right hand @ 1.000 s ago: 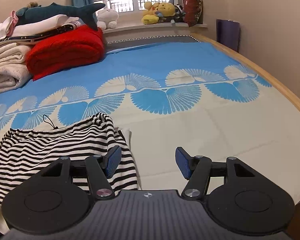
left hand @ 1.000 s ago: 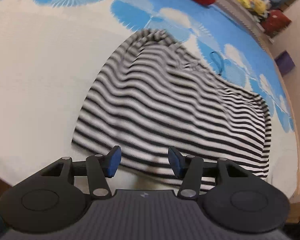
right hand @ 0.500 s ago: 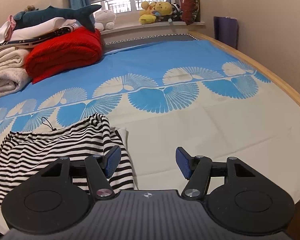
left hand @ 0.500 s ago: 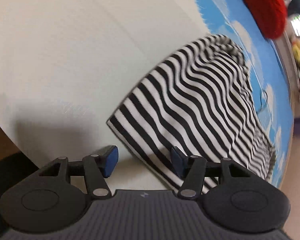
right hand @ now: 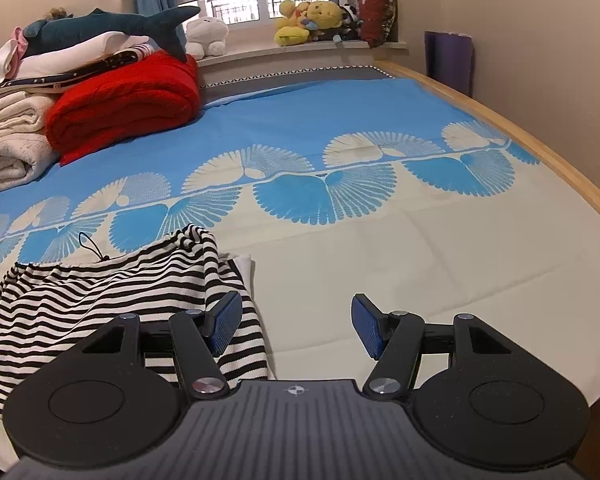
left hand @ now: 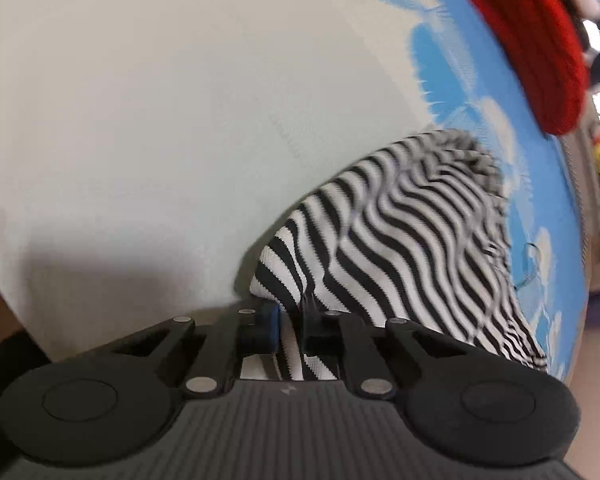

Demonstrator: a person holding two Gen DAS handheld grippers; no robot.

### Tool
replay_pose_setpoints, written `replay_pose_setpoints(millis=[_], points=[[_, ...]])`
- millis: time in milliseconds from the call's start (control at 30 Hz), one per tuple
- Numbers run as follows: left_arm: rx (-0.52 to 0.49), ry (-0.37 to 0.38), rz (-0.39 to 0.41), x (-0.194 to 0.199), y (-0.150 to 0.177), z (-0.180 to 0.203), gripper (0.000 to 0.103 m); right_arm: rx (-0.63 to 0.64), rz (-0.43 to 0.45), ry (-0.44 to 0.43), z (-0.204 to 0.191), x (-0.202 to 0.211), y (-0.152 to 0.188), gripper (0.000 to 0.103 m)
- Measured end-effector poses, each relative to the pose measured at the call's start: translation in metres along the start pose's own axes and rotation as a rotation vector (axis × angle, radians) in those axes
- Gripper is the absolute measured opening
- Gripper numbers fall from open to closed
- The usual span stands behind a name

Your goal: Fold small clothes

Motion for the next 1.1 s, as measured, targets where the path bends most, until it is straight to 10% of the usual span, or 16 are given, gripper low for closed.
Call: replay_pose_setpoints(millis=[600, 867, 1100], points=[[-0.205, -0.02, 0.152, 0.085, -0.002, 0.009, 0.008, -0.07, 0.007, -0.022, -0.011, -0.006, -0.008, 0.062], [-0.243, -0.059, 0.119, 0.058, 0.003, 0.006, 0.007, -0.068, -0.028, -0.012, -0.019, -0.022, -0.008, 0.062], [-0.432, 0.014, 0.226, 0.08, 0.02, 0.076, 0.007, -0.019, -0.054, 0.022, -0.009, -0.03, -0.006, 0.062]])
Point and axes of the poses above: each gripper's, at about its wrist camera, not at the fingertips, and x roughly against the way its jaws point, z to its right, y to its underside, the point moved 4 cm from there along -x, roughly the way its jaws point
